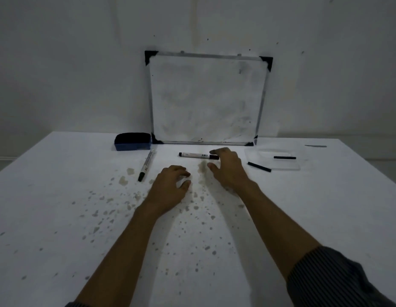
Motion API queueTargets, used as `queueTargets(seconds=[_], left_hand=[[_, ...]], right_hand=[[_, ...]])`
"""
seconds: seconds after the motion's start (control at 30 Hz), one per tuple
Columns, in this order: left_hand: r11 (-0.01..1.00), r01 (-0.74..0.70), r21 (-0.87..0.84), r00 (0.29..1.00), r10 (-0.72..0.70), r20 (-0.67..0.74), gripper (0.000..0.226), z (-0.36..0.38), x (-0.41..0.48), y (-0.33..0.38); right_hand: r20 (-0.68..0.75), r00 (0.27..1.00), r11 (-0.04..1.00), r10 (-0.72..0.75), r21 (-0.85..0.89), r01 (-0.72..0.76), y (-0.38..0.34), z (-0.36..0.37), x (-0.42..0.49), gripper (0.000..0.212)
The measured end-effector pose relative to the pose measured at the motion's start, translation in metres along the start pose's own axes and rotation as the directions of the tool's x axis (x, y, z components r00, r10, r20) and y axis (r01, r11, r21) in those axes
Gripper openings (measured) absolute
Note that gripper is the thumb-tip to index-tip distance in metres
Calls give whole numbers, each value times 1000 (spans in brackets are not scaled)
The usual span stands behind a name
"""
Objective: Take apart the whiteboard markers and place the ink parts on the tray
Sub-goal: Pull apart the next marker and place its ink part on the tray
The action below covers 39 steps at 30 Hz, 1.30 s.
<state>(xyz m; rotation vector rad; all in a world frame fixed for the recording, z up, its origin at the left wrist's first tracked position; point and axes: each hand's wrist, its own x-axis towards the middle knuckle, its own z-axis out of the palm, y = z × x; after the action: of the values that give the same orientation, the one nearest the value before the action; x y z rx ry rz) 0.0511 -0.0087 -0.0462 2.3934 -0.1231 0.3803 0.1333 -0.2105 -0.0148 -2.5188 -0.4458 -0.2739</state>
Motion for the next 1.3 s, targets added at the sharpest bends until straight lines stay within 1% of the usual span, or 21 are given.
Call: queueTargets(seconds=[0.07, 0.13, 0.23, 0.3, 0.37, 0.43, 0.47, 0.53, 0.6, 0.67, 0.7, 0.77, 0.83, 0.93, 1.03, 1.1, 1.17, 1.2, 1.23, 1.27, 1.3], left_hand=[[999, 16, -47, 1000, -16, -14, 30, 1, 2, -2], [999, 21, -42, 1000, -22, -20, 31, 2, 5, -3], [998, 23, -55, 998, -26, -52, 23, 3, 9, -4], [995, 54, -87, 995, -60, -74, 26, 2, 9, -2], [986, 98, -135, 991, -110, -81, 36, 1, 8, 3], [971, 153, -184, 981, -171, -87, 43, 0, 9, 9], [956, 185, -227, 974, -210, -90, 45, -2, 10, 12], [898, 224, -378, 961, -269, -70, 47, -7, 12, 19], [811, 185, -556, 966, -253, -48, 43, -11, 13, 28], [751, 104, -653, 979, -192, -65, 39, -15, 12, 35], [749, 65, -659, 985, -154, -77, 38, -17, 12, 37], [782, 16, -623, 994, -82, -78, 34, -20, 8, 40], [825, 22, -564, 999, -35, -11, 30, -22, 1, 43], [854, 65, -517, 991, 7, 136, 29, -20, -13, 52], [940, -37, -339, 984, 93, 149, 36, -18, -25, 55], [973, -112, -201, 973, 149, 174, 39, -20, -27, 48], [980, -150, -134, 970, 172, 172, 40, -18, -29, 39], [981, -147, -130, 973, 167, 159, 41, -15, -31, 36], [979, -115, -166, 979, 140, 150, 42, -12, -33, 35], [970, -56, -238, 984, 94, 149, 44, -9, -34, 36], [949, 12, -316, 986, 41, 159, 46, -8, -33, 37]], right_hand=[[0, 1000, 997, -6, -81, 6, -5, 12, 19, 50], [-15, 1000, 989, -21, -150, 18, -8, 23, 32, 50], [-60, 997, 984, -47, -172, 36, -6, 32, 38, 38], [-100, 994, 989, -45, -143, 31, -1, 32, 35, 28], [-117, 993, 999, -3, -48, -2, -2, 29, 24, 26], [-92, 989, 979, 112, 182, -94, -8, 20, 6, 25], [-53, 984, 941, 168, 307, -144, -13, 14, -4, 25], [44, 979, 849, 197, 492, -193, -24, 0, -25, 26], [141, 976, 799, 166, 561, -217, -35, -14, -44, 25], [181, 976, 807, 119, 556, -201, -41, -21, -61, 21], [185, 977, 815, 103, 547, -190, -42, -23, -68, 20], [177, 981, 833, 82, 528, -165, -42, -24, -78, 24], [171, 983, 859, 64, 491, -141, -41, -25, -82, 27], [161, 987, 900, 2, 430, -71, -41, -26, -84, 34], [183, 982, 930, -52, 367, -20, -41, -26, -84, 39], [276, 960, 898, -39, 432, -88, -39, -30, -84, 44], [374, 926, 870, -60, 474, -135, -38, -32, -85, 49], [382, 920, 888, -83, 447, -105, -38, -31, -85, 51], [352, 929, 922, -113, 386, -35, -37, -27, -86, 50], [282, 947, 958, -155, 278, 74, -36, -22, -88, 48], [178, 959, 971, -223, 124, 203, -34, -17, -88, 45]])
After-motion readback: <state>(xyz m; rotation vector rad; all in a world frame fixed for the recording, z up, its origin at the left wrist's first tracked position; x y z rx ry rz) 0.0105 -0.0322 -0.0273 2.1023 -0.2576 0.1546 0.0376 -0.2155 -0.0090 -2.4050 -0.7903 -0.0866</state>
